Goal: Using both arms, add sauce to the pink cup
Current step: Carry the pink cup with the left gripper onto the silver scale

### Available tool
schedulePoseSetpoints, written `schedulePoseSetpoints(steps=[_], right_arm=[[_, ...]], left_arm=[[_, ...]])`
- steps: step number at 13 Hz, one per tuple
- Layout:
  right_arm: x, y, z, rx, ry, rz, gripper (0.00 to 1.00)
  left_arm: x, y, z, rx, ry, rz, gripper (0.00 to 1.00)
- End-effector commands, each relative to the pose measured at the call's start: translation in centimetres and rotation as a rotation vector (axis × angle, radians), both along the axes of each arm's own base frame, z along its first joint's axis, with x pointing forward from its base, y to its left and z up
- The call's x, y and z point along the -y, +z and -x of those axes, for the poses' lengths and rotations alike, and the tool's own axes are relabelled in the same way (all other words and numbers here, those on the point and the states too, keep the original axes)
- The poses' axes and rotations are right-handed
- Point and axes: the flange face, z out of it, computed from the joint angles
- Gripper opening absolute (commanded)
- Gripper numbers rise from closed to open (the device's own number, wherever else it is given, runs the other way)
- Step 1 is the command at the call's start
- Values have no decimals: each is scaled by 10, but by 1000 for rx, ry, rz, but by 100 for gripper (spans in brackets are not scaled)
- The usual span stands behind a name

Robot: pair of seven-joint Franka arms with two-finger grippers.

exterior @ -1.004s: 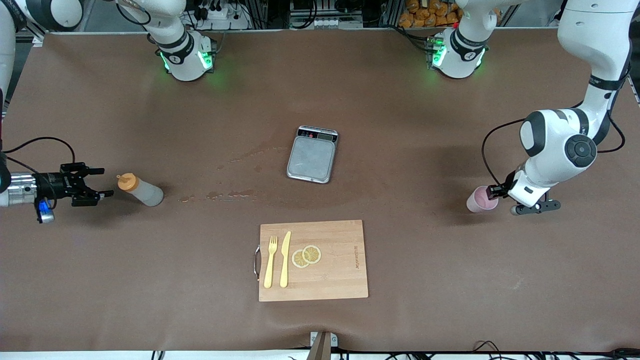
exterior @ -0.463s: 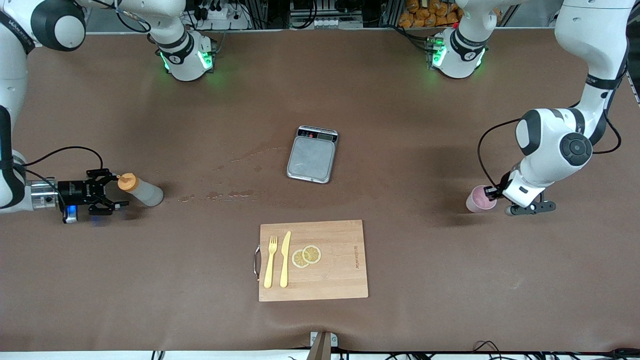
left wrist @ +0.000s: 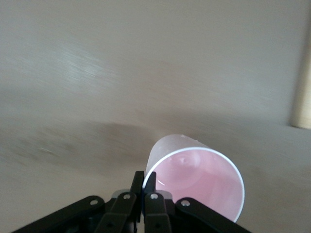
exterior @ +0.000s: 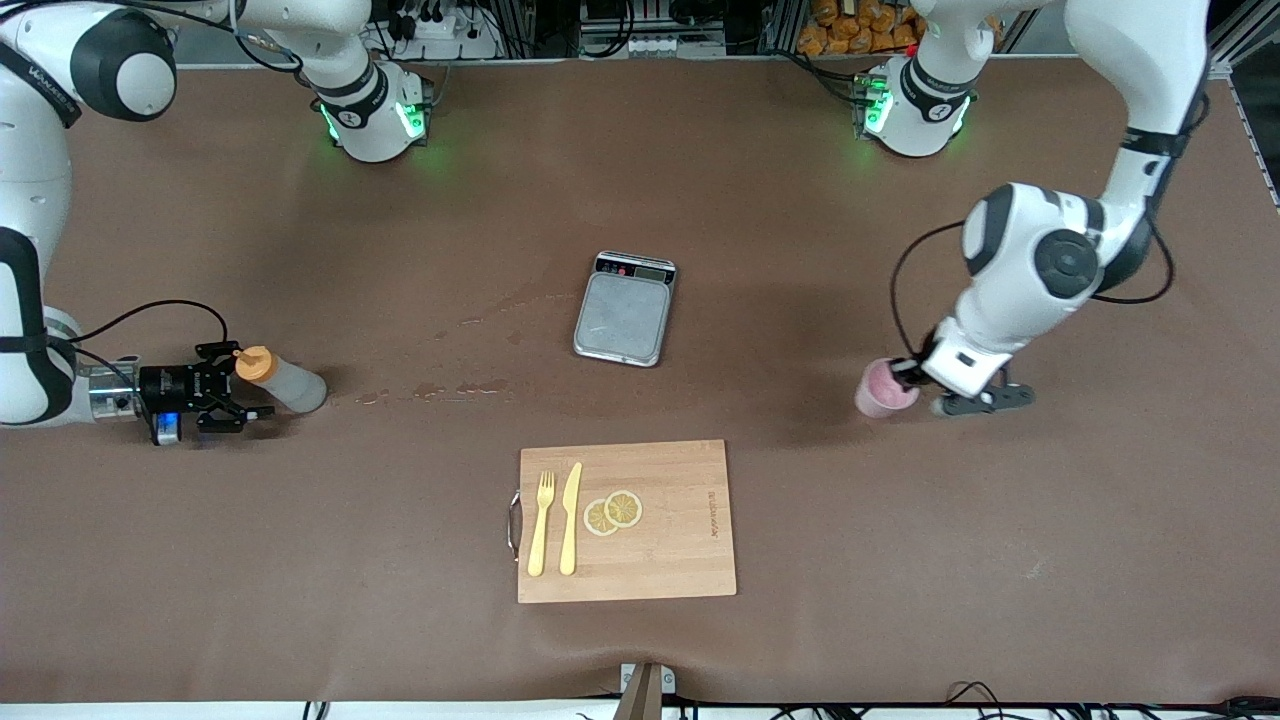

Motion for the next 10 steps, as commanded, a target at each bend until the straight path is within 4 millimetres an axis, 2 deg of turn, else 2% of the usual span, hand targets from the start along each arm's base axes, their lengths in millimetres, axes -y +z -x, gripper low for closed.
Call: schedulePoseSetpoints(steps=[1, 4, 6, 7, 8, 10], right_arm=[[-11, 0, -3, -25, -3, -64, 100], [-21, -6, -1, -38, 9, -91, 100], [-24, -8, 0, -46, 18, -103, 98], [-26, -7, -1, -47, 24, -107, 87], [-28, -7, -1, -43, 31, -107, 83], [-25, -5, -3, -34, 30, -106, 67]], left_arm=[[58, 19, 13, 4, 7, 30, 0], [133, 30, 40, -4, 47, 65, 0], [171, 32, 57, -8, 40, 77, 0], [190, 33, 68, -9, 19, 81, 0], [200, 36, 70, -10, 28, 92, 0], [230, 35, 83, -28, 49, 110, 0]])
